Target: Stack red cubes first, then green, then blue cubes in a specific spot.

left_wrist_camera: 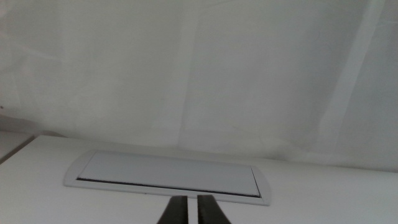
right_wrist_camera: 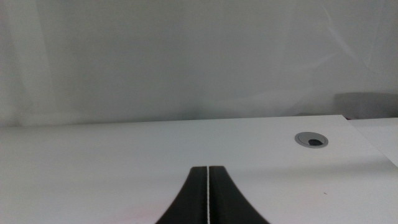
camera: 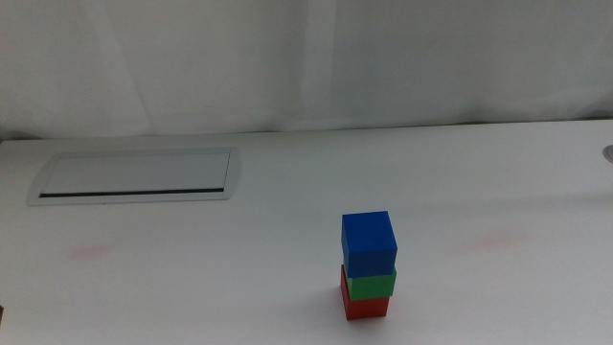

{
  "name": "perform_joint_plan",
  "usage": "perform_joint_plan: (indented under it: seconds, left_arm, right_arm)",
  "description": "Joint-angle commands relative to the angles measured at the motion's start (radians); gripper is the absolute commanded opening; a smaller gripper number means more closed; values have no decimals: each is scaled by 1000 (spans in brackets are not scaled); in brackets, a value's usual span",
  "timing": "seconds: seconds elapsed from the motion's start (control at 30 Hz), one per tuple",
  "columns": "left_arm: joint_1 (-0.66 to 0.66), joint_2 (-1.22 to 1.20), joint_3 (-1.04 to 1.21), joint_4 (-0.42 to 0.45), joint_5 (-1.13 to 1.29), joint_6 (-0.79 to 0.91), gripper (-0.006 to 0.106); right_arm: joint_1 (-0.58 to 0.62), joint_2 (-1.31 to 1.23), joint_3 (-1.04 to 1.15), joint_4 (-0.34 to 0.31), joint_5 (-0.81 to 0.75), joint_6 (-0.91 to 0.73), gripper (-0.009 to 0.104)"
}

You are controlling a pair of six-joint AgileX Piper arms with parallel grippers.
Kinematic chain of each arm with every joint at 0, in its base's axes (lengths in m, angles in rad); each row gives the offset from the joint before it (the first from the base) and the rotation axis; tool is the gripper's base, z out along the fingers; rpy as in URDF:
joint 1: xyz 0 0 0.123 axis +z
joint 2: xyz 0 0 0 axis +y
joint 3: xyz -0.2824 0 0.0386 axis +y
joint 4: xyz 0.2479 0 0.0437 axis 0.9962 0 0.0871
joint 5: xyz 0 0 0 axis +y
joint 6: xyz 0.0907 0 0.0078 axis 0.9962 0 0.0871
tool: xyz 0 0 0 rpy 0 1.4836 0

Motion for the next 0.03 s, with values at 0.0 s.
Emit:
perform_joint_plan:
  seconds: [0.0]
  left_arm:
    - [4,-2,38,-4,-14,-6,-3]
  right_arm:
    - [2,-4,42,-3,0,-2,-1]
